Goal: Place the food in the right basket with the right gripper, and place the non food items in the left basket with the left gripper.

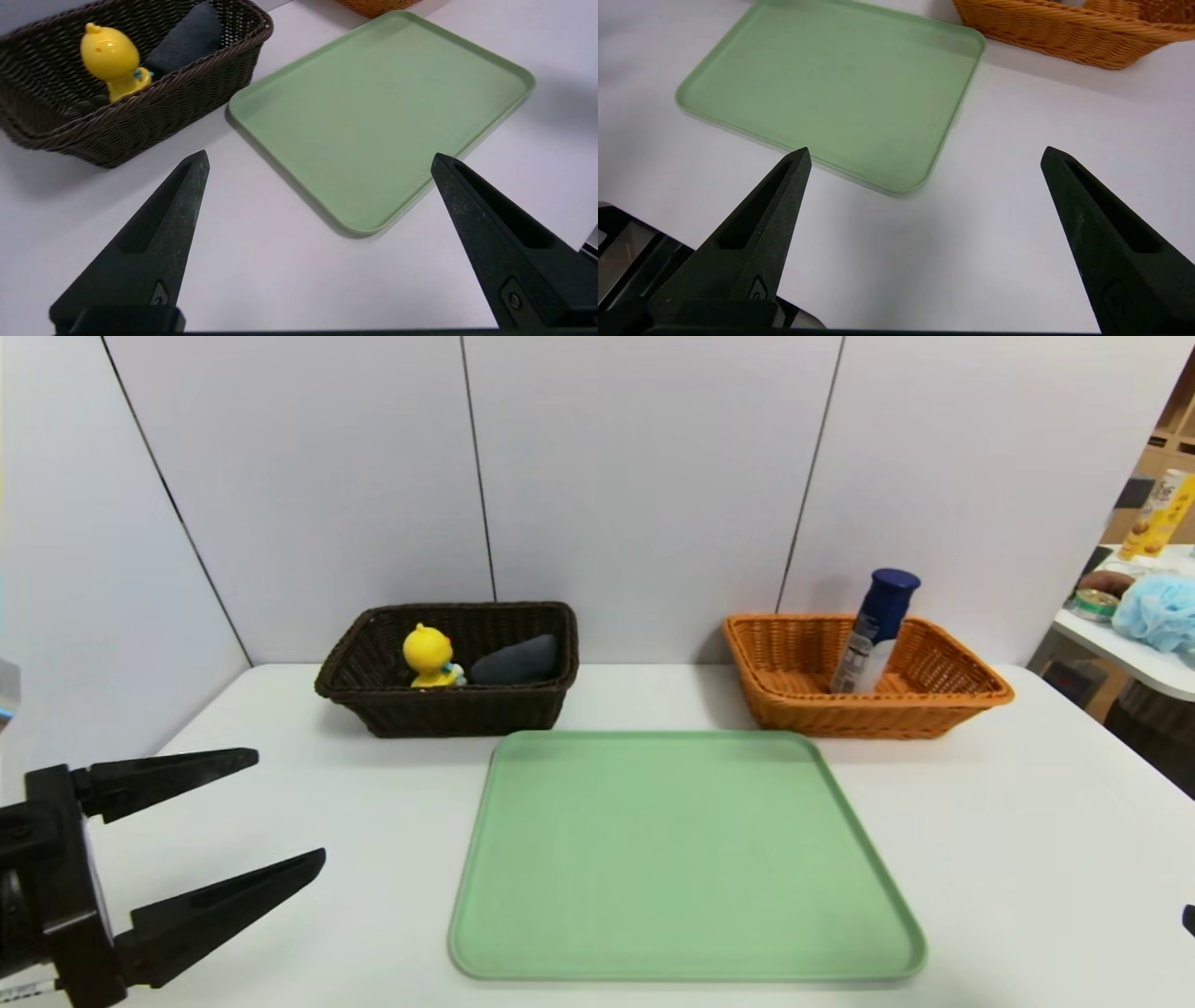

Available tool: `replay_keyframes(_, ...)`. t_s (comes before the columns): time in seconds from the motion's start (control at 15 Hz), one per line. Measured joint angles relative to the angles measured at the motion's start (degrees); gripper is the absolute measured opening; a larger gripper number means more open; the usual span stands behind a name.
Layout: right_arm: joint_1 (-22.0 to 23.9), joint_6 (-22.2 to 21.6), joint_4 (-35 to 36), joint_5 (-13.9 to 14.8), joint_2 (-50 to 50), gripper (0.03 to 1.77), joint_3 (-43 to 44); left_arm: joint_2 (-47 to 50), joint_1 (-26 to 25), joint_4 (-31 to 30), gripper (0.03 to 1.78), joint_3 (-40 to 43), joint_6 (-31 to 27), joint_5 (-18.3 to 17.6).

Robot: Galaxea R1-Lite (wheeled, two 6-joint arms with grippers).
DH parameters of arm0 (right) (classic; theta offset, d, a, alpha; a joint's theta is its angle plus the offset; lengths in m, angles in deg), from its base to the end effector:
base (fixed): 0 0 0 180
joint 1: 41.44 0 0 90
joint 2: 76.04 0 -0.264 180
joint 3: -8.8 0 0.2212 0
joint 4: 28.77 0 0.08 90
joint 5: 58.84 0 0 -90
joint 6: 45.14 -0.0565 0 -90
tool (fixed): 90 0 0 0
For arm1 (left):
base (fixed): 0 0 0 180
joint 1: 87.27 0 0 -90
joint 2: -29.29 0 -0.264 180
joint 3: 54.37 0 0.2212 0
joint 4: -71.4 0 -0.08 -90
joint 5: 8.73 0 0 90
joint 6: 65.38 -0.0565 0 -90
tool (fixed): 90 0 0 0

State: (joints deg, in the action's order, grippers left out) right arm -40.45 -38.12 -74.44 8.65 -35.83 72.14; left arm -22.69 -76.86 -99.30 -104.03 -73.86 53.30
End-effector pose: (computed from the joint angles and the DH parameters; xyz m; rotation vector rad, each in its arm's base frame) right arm 0.1243 0.0195 0.2067 -0.0390 0.3639 0.3937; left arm 0.1778 -0.0596 0.1729 0.1104 0.1544 -0.6811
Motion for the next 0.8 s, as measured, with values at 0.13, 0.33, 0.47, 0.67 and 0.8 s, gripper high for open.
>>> replay_keyframes(0.13,2.1,0.2,-1.8,0.1,-3.2,1.7,-0.3,3.4,-3.0,1.6,1.69,1.2,0.0,0.0)
replay_keyframes(0.33,3.9,0.2,-2.9,-0.2,-7.3,1.7,-0.7,9.2,-7.4,2.3,1.69,5.0,0.0,-0.7)
replay_keyframes(0.47,4.2,0.2,-2.9,-0.4,-9.7,1.7,-1.1,13.3,-9.6,2.3,1.69,7.8,0.3,-1.2)
replay_keyframes(0.67,4.2,0.1,-2.8,-1.4,-13.6,1.7,-2.3,19.4,-10.8,2.5,1.69,11.8,0.5,-1.2)
replay_keyframes(0.8,4.0,0.1,-2.6,-1.5,-16.4,1.7,-3.7,23.4,-11.0,3.3,1.69,14.6,0.6,-1.0)
